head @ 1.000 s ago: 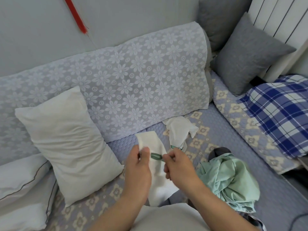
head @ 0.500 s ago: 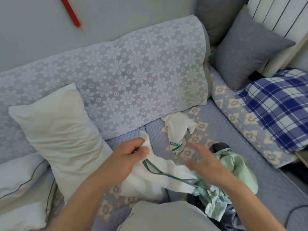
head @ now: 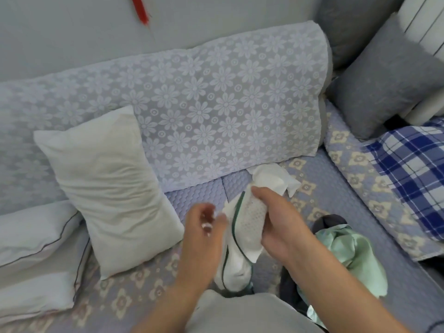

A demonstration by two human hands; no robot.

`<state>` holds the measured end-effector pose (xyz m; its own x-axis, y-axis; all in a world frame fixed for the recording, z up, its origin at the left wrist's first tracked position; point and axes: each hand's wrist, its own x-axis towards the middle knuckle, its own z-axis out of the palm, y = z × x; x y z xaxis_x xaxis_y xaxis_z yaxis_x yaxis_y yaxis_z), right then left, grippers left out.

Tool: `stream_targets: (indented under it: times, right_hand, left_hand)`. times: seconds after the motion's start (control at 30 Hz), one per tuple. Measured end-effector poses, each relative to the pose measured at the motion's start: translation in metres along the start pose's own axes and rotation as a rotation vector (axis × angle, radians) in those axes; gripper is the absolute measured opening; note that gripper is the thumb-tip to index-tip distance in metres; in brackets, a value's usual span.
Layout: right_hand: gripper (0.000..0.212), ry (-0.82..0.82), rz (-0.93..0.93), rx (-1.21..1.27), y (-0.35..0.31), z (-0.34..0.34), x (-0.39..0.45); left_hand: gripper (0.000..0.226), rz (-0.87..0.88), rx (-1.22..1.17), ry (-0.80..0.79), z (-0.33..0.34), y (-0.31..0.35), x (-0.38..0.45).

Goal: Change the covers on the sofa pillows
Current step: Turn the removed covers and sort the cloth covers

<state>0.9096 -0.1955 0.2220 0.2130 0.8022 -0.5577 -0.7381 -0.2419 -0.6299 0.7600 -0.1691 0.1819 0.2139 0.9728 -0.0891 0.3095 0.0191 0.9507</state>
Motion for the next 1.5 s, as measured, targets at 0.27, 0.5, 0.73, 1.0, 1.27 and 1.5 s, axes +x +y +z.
stream_targets:
  times: [0.27,0.5,0.73,1.0,1.27,1.5]
  right_hand:
    - [0.009,0.243,0.064,0.243,0.020,0.079,0.034]
    - [0.018,0.289,0.016,0.256,0.018,0.124,0.062]
    - [0.016,0.371,-0.110,0.458,-0.004,0.102,0.060]
    - [0.015,0.369,-0.132,0.508,0.009,0.130,0.051]
    - [0.026,0.370,-0.230,0.465,0.021,0.128,0.050]
    - [0.026,0.668,-0.123,0.025,-0.015,0.065,0.103]
  left_hand:
    - [0.091,-0.012,0.199,-0.039,0.004,-0.036,0.021]
    - [0.067,-0.154,0.105,0.104,-0.011,-0.039,0.091]
    - [0.031,-0.003,0.369,-0.042,-0.088,-0.091,0.168]
    - [0.088,0.116,0.143,-0.582,-0.075,-0.071,0.132]
    - [0.024,0.140,0.380,-0.176,-0.064,-0.064,0.155]
    - [0.025,0.281,0.785,-0.225,-0.105,-0.098,0.247]
